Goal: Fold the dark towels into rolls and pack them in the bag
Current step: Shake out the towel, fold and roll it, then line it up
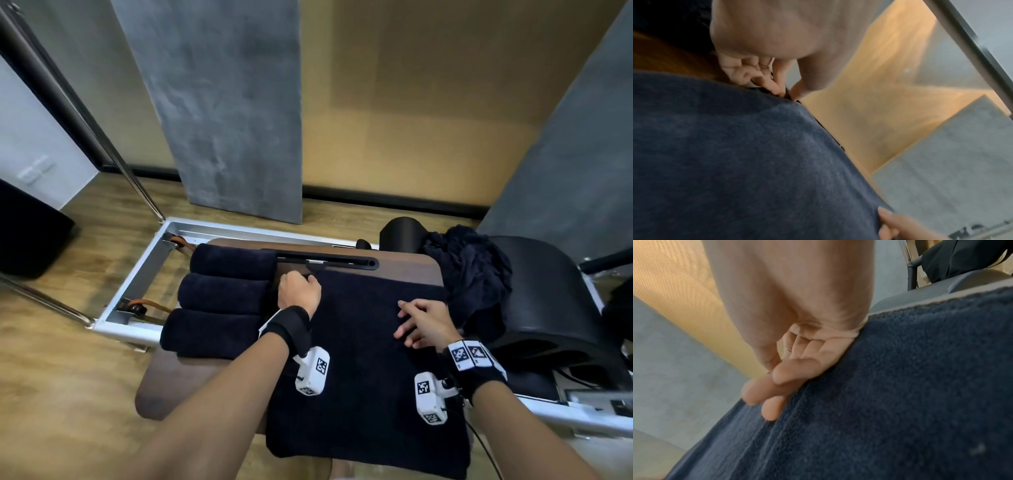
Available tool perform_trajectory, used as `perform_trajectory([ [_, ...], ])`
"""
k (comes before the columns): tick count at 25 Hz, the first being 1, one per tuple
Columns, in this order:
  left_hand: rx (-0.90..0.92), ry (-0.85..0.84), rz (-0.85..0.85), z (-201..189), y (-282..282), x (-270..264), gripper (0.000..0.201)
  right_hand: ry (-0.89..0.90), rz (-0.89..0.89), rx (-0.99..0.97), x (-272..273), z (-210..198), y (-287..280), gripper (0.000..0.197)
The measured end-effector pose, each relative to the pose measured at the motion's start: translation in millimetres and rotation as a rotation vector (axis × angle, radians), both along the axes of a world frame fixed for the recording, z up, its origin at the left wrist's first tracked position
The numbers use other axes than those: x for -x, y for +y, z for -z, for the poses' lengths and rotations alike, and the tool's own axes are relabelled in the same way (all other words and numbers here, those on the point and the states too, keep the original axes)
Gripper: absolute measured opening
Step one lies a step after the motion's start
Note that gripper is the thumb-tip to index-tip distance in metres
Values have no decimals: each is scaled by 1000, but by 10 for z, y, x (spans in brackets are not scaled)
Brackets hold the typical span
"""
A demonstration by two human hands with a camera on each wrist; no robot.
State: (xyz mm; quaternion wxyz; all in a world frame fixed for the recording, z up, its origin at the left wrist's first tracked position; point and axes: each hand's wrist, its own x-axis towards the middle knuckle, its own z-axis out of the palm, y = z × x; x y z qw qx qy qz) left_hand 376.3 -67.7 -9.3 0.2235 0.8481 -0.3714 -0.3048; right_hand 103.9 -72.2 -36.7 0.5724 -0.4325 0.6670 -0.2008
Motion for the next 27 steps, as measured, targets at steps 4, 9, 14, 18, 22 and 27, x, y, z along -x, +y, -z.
perform_trajectory([
  [4,24,44,-156,-92,-127,28,30,-2,9,-5,7,18,-3,37],
  [9,98,-104,-136,-90,-180,26,25,-8,21,-23,-4,11,-9,37],
  [14,188,-130,-49,-137,-148,92,45,-111,65,-46,56,-139,73,34],
  [18,349,-217,232,-144,162,247,25,-82,174,153,120,-278,246,17],
  [22,287,-272,552,-16,761,333,17,-60,199,254,294,-295,581,9],
  [27,138,-514,726,181,1464,297,44,204,62,305,331,-163,1140,8],
])
